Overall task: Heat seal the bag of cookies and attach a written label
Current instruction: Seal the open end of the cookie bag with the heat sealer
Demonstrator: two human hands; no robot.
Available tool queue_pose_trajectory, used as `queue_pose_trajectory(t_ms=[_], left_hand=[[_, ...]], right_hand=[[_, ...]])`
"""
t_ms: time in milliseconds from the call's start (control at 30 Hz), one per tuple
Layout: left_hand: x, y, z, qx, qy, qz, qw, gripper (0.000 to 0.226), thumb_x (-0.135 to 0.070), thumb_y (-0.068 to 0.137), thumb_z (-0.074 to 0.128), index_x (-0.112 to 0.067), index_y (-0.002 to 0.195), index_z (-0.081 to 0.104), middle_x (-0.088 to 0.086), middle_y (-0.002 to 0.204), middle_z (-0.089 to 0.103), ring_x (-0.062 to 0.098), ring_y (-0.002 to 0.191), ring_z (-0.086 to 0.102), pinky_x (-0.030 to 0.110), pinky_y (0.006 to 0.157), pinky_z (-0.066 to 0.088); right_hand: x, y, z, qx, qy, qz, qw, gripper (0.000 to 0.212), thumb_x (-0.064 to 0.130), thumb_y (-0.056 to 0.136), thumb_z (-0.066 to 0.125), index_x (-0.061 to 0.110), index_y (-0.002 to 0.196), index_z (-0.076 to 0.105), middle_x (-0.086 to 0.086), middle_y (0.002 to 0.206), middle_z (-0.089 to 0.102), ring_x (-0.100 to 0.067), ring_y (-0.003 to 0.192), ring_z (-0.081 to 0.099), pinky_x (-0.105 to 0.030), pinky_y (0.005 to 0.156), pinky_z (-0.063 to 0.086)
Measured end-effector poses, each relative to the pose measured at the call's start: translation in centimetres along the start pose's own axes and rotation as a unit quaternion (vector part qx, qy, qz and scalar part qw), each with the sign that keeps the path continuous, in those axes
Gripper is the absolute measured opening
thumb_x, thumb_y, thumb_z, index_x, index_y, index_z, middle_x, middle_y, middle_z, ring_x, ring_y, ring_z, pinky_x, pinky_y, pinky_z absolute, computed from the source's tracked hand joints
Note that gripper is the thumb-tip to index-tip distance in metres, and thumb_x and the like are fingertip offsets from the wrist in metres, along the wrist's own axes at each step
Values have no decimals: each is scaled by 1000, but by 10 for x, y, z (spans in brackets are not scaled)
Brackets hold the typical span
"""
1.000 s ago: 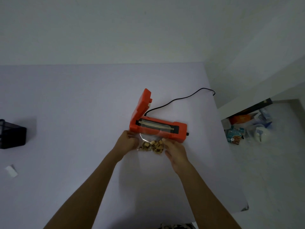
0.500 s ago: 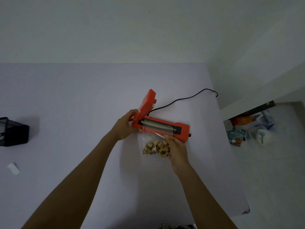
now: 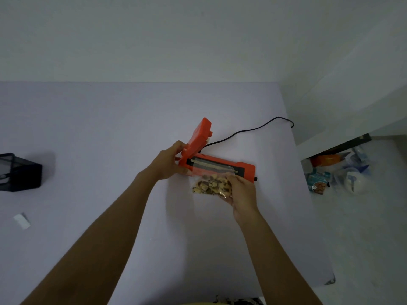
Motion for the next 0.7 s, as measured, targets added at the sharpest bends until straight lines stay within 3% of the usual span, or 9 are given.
queue_pose_trajectory(t_ms=[100, 267, 500, 700], left_hand=[[0, 0, 0, 0, -13, -8, 1000, 68, -16, 69, 83, -17, 125, 44, -1, 124, 56, 27, 115, 55, 42, 98, 48], [0, 0, 0, -1, -10, -9, 1000, 68, -16, 70, 83, -17, 125, 43, 0, 125, 56, 29, 115, 55, 43, 96, 50], [2, 2, 1, -4, -7, -13, 1000, 67, -17, 69, 83, -18, 124, 44, 3, 127, 57, 30, 117, 54, 46, 99, 48], [2, 1, 1, -6, -5, -8, 1000, 66, -18, 68, 85, -18, 120, 44, 4, 125, 58, 30, 116, 55, 46, 99, 48]], right_hand=[[3, -2, 0, -3, -7, -12, 1000, 15, 18, 91, 62, 14, 81, 72, -11, 92, 73, -22, 84, 71, -31, 61, 58], [2, -5, 2, -28, -65, -40, 997, 19, 21, 89, 65, 15, 72, 72, -10, 83, 74, -23, 79, 71, -47, 76, 60], [6, -12, 6, -35, -87, -73, 993, 21, 19, 90, 63, 15, 70, 71, -4, 75, 72, -13, 69, 70, -43, 71, 61], [8, -16, 9, -32, -107, -90, 990, 24, 18, 90, 63, 17, 67, 71, -5, 76, 73, -18, 73, 72, -47, 72, 61]])
Point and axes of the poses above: each hand's wrist, its own y-axis towards the middle knuckle, its own z-axis out of the palm, x = y × z, the point moved 1 cm from there along y, towards the middle knuckle
